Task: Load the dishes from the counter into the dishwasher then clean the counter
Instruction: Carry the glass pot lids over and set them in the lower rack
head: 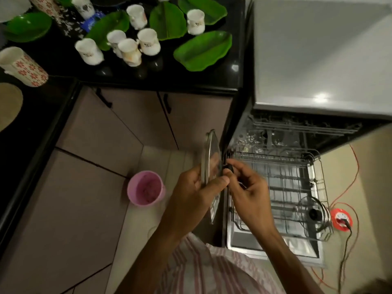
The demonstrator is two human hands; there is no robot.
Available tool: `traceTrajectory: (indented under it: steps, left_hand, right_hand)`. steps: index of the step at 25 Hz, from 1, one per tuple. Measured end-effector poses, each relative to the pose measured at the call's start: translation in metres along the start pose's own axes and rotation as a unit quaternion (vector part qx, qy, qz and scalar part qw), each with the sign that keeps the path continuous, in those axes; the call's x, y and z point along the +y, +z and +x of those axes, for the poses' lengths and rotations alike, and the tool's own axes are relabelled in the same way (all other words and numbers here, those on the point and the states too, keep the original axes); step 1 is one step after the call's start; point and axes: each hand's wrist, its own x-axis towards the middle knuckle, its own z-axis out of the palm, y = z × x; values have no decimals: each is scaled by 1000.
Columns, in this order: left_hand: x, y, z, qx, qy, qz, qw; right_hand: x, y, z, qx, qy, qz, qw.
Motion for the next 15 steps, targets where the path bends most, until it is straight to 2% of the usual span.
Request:
traceTrajectory:
  steps: [6, 11, 15]
  left_hand:
    - [-29, 73, -47, -59, -20, 38, 997]
    - [-43, 95, -66, -111, -39, 71, 990]
    - [-57, 109, -74, -154, -39, 93, 983]
  right_hand:
    - [32, -60, -57, 44, 48, 14, 998]
    - [47, -82, -86, 71, 64, 12, 995]
    - [55, -89, -111, 117, 84, 51, 988]
